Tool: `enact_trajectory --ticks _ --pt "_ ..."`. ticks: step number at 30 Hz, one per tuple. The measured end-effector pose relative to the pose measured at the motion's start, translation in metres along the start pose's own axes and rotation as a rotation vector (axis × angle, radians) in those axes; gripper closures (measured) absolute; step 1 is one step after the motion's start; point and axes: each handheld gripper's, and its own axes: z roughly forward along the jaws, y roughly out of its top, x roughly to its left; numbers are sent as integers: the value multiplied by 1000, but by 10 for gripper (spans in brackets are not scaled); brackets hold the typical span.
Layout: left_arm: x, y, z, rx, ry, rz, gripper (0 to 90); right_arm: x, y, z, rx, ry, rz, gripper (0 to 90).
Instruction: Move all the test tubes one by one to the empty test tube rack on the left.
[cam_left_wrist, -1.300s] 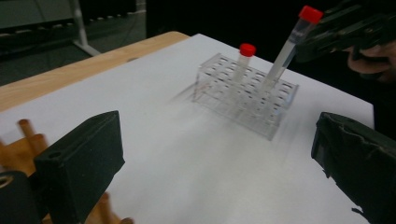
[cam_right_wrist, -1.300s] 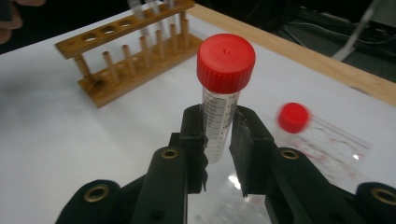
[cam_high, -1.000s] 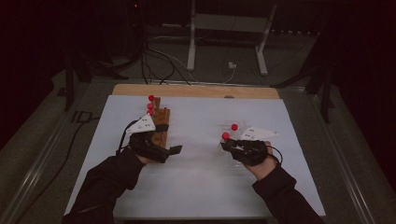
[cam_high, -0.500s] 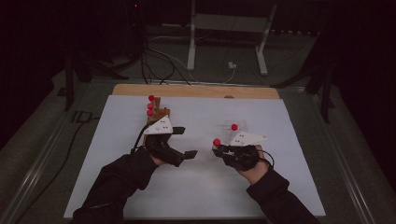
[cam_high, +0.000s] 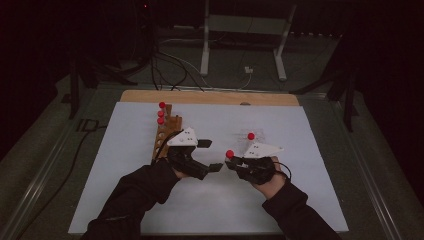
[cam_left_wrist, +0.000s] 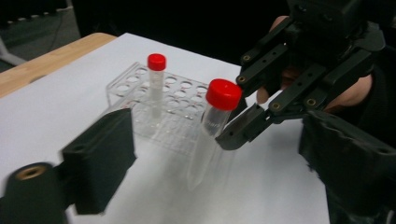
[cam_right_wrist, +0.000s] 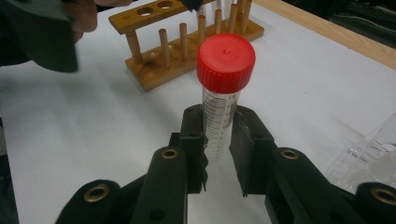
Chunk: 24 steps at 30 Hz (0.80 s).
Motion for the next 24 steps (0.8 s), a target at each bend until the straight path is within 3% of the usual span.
enact_trajectory --ticks 24 --pt "-3 3 21 10 -22 44 553 5 0 4 10 24 -8 750"
